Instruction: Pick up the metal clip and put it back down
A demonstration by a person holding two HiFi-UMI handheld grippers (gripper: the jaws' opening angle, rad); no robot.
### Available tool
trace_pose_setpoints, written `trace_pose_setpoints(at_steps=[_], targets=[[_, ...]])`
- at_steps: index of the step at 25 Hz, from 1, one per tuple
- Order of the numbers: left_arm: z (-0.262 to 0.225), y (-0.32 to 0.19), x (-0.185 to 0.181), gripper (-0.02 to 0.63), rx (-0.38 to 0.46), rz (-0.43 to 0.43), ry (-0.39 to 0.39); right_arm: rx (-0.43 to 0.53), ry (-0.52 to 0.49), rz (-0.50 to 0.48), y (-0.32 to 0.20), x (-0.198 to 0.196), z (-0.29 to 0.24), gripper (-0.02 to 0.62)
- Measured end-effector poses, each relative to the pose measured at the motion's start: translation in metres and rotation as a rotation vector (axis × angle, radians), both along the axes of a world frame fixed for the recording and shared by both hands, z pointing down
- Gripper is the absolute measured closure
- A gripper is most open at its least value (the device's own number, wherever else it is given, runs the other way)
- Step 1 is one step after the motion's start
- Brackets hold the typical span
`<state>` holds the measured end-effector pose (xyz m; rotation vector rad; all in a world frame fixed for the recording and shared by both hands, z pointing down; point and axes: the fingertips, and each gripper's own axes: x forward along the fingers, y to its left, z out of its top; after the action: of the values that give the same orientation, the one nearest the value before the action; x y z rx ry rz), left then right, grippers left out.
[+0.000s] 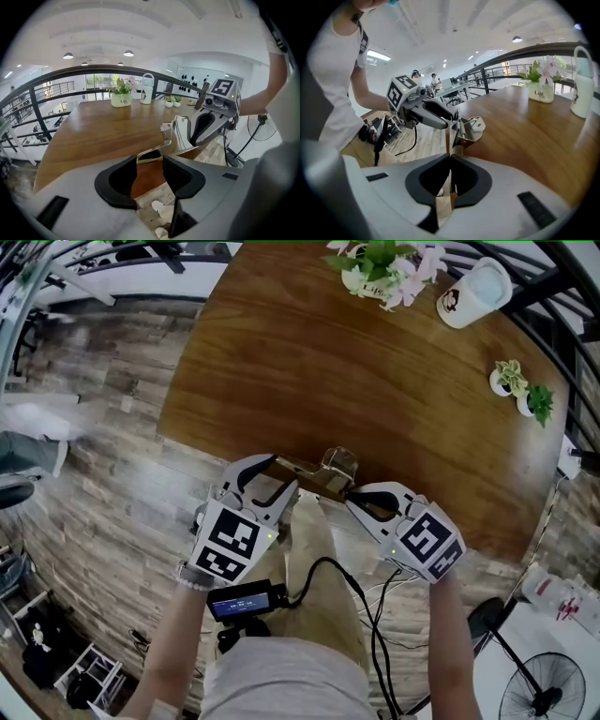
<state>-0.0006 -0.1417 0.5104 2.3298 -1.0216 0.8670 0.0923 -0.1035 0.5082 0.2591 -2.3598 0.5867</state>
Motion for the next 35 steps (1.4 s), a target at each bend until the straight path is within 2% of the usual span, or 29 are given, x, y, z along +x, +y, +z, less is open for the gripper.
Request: trace_pose_setpoints(at_steps=[11,18,35], targets=[[0.036,0.009,-0.002,0.425,-0.086,-0.011,-0.046,-0.125,0.003,-0.082,0.001,0.000,0.030,0.578],[0.048,0.009,-0.001,0.425,-0.115,-0.018,-0.051,-0.169,0.017,-0.126,-0.001,-0.002,0.037,0.578],[0.033,-0.001,-0.014,0.425,-0.076,-0.060,-0.009,-0.139,0.078,-0.112,-0.007,-0.001,0.042,0.572]])
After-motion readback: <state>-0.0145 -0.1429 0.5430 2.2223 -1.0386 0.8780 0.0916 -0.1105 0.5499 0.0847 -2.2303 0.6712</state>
